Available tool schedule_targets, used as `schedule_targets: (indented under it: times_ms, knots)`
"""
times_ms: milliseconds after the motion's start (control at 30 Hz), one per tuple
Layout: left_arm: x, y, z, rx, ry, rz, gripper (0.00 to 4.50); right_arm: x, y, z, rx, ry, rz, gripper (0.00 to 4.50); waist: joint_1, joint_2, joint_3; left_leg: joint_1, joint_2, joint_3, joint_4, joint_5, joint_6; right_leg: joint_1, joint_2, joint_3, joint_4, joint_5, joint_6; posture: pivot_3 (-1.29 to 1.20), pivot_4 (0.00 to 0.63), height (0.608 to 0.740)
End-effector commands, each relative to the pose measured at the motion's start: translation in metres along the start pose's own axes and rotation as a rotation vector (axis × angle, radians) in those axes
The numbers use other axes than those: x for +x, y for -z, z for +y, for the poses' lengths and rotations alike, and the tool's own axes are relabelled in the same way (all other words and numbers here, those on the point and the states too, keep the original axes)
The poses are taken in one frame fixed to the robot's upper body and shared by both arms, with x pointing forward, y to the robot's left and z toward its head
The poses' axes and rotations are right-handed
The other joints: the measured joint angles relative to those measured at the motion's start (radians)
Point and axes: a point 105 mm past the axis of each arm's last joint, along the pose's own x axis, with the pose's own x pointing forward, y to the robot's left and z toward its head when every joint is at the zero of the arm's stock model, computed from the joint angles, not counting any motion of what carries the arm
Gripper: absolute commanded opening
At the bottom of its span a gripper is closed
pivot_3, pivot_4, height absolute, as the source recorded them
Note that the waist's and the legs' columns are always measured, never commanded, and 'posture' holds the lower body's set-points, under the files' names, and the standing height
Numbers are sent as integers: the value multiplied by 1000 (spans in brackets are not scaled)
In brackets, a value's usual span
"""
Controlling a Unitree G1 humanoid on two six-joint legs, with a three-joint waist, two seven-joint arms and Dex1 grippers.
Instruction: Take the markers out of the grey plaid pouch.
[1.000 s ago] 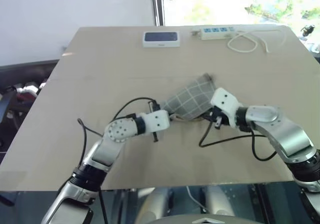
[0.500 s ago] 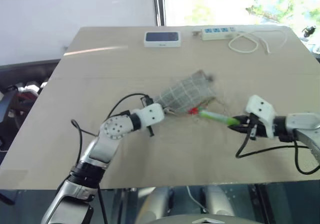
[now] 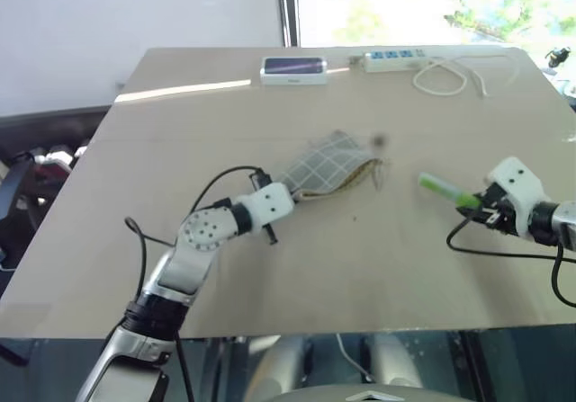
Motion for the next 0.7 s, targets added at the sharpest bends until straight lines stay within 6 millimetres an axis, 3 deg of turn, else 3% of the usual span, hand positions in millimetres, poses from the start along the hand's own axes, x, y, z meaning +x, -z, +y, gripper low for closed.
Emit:
schedule_targets:
  times_ms: [33,100,200,400,500,700]
  knots:
    - [-3,-15,5,17,-17,-57,0,-6,-2,-9,-37,87,16,3684,2,0,0,0,0,0,0,0,0,0,0,0,0,0,0,0,150,738]
    - [-4,-16,4,14,-13,-62,0,-6,-1,-4,-41,73,25,4429,6,0,0,0,0,0,0,0,0,0,0,0,0,0,0,0,150,738]
    - [-5,-17,4,5,-3,-70,0,-8,-14,19,-36,-51,-14,4429,7,0,0,0,0,0,0,0,0,0,0,0,0,0,0,0,150,738]
    - [-5,-24,0,-57,32,-115,0,-13,-70,83,-13,-342,-266,4429,7,0,0,0,0,0,0,0,0,0,0,0,0,0,0,0,150,738]
    - [-6,-28,-2,-96,49,-136,0,-7,-97,104,11,-405,-384,3267,6,0,0,0,0,0,0,0,0,1,0,0,0,0,0,0,150,738]
    - [-9,-34,0,-136,58,-155,0,18,-116,111,40,-407,-421,430,10,0,0,0,0,-1,1,0,0,0,0,-1,0,0,0,0,150,738]
